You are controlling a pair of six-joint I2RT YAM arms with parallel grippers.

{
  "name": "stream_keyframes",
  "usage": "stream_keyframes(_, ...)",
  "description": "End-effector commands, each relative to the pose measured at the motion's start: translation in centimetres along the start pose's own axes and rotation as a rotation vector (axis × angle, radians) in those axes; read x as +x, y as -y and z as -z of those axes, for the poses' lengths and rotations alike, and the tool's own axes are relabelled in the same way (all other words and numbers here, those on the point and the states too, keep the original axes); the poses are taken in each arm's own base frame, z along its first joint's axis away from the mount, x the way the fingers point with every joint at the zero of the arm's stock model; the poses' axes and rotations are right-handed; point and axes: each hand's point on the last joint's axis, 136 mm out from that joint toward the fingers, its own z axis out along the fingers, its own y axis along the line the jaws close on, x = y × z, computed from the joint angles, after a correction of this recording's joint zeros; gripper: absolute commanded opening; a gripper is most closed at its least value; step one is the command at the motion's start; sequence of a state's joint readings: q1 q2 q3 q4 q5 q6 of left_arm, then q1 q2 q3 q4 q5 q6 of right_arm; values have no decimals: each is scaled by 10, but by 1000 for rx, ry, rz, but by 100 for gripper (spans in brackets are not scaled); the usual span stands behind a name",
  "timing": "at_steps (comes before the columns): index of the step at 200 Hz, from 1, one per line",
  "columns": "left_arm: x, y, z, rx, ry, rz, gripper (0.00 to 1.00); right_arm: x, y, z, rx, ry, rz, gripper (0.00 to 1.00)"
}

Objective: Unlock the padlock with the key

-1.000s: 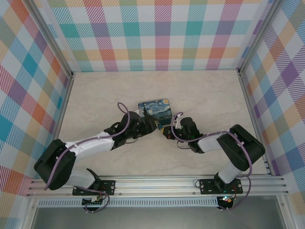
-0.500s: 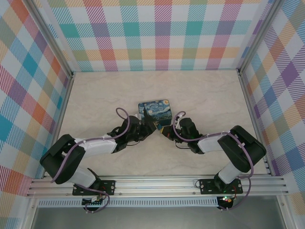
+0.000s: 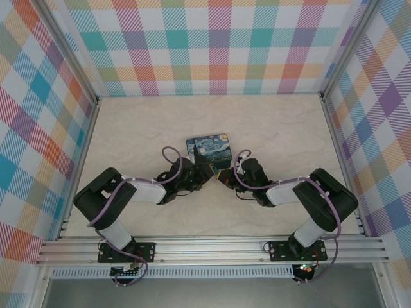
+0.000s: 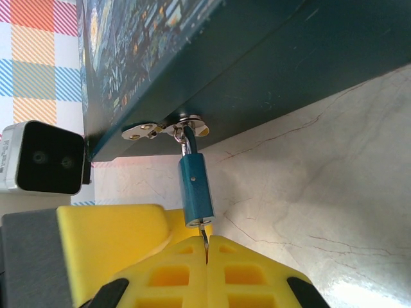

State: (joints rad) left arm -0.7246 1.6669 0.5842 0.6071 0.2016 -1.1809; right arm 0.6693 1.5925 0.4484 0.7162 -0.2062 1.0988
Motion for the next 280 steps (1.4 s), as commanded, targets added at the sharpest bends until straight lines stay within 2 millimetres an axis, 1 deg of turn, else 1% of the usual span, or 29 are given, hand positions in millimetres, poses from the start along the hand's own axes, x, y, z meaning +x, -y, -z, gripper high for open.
stream_keyframes(1,-1,27,-6,89,-8,1,42,3,-2,-2,-8,-9,-8,0)
stream_keyframes(17,-2,30,-8,101,-5,7,40,3,-1,-3,-7,-11,-8,0)
stream_keyframes(59,-4,27,-12,96,5,22,37,3,-1,-2,-7,-8,-12,0)
stream_keyframes(94,-3,27,-17,99,-4,37,37,2,-3,-2,-16,-3,-23,0)
stream_keyframes(122,-2,26,-20,103,-10,57,36,2,-3,-2,-19,-4,-54,0)
stream_keyframes(148,-2,24,-23,103,-10,67,33,3,-2,-3,-16,-6,-80,0)
stream_keyframes(192,-3,24,-22,100,-2,70,25,3,3,-3,-18,0,-120,0)
stream_keyframes(239,-4,22,-21,90,5,67,11,3,5,-3,-13,2,-128,0)
stream_keyframes(256,-5,24,-20,92,7,64,7,3,6,-3,-12,4,-127,2)
stream_keyframes(280,-4,25,-20,87,7,59,4,2,8,-1,-10,10,-124,5)
